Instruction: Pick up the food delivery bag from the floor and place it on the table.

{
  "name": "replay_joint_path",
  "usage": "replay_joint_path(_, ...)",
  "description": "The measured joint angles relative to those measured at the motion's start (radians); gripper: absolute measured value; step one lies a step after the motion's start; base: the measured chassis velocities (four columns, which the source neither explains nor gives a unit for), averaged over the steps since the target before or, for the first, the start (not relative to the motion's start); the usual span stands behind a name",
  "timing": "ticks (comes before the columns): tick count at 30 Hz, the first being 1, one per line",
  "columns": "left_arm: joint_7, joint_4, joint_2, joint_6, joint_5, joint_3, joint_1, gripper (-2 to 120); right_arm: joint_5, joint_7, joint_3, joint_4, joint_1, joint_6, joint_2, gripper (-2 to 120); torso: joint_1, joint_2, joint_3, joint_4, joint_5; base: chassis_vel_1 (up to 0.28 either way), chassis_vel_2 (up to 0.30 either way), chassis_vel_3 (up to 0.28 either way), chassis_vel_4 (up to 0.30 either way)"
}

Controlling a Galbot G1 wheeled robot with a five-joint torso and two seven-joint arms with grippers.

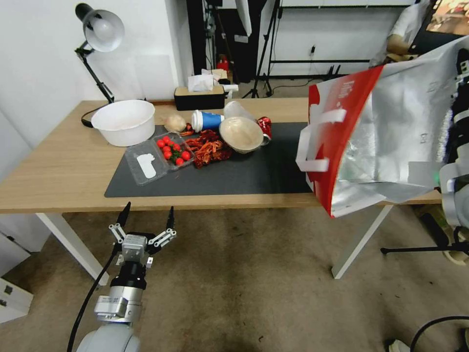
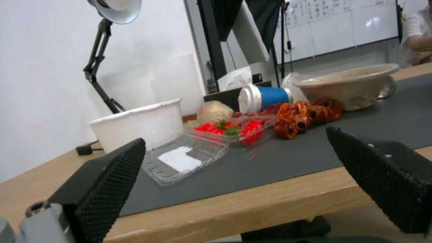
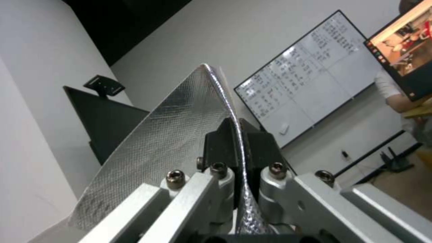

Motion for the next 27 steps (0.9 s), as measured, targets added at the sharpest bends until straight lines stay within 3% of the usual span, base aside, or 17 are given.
replay_joint_path(27, 0.004, 0.011, 0.004, -0.003, 0.006, 0.009, -0.008, 100, -0.048, 0.059, -0.059, -0.136, 0.082, -0.026, -0.063, 0, 0.000, 0.000, 0.000, 0.0000, 0.0000, 0.000, 0.000, 0.000, 0.000)
